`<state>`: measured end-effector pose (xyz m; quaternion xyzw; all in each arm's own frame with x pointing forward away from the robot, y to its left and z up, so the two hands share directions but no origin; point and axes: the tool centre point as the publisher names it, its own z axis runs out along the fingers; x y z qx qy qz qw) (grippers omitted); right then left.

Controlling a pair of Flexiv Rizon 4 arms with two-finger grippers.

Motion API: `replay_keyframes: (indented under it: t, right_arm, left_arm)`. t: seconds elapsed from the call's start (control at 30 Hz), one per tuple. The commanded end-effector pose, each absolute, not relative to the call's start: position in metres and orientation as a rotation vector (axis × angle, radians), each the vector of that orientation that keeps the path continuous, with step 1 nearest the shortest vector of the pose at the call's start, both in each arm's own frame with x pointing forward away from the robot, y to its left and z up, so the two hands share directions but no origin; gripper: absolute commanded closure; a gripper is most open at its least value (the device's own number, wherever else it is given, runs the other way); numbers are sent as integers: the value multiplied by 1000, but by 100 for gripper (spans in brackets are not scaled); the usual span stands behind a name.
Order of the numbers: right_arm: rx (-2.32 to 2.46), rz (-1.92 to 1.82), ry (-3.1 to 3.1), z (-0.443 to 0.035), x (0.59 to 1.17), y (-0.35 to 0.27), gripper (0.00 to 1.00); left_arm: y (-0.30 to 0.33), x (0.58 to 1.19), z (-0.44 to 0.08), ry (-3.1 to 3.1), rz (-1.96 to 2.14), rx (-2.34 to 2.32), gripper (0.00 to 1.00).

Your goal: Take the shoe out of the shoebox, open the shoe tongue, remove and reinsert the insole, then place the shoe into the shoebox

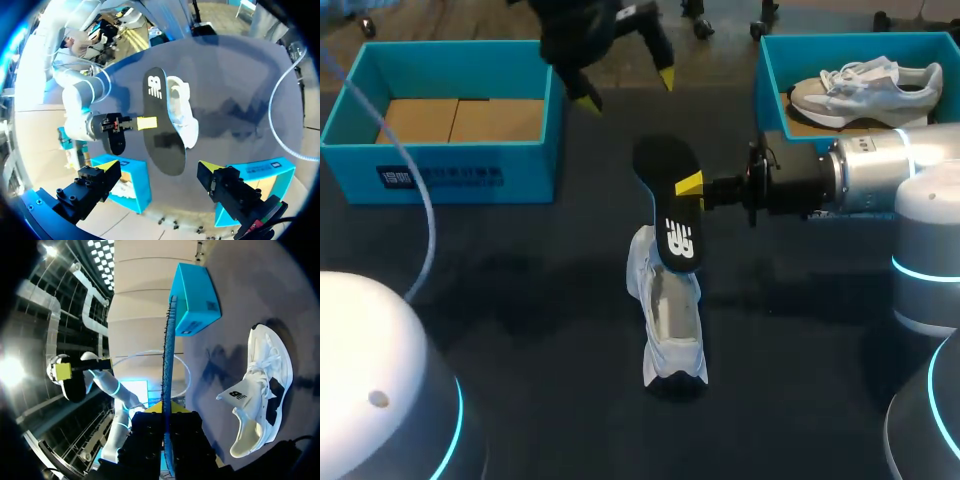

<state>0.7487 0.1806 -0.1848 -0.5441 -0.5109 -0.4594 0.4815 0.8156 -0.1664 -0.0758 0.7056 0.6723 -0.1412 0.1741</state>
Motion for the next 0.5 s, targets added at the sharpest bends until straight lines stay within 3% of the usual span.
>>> replay_keyframes:
  t: [0.03, 0.27, 0.5]
  right_arm:
    - [-1328, -1121, -1245, -185, 749, 182, 100]
    - [-1328, -1121, -1245, -185, 749, 182, 100]
    - [-1328, -1121, -1245, -185, 749, 182, 100]
  left_arm:
    - [-155, 810, -81, 1739, -554, 1816, 0]
    - [-132, 820, -112, 1668, -894, 1662, 0]
    - [-127, 820, -122, 1721, -926, 1593, 0]
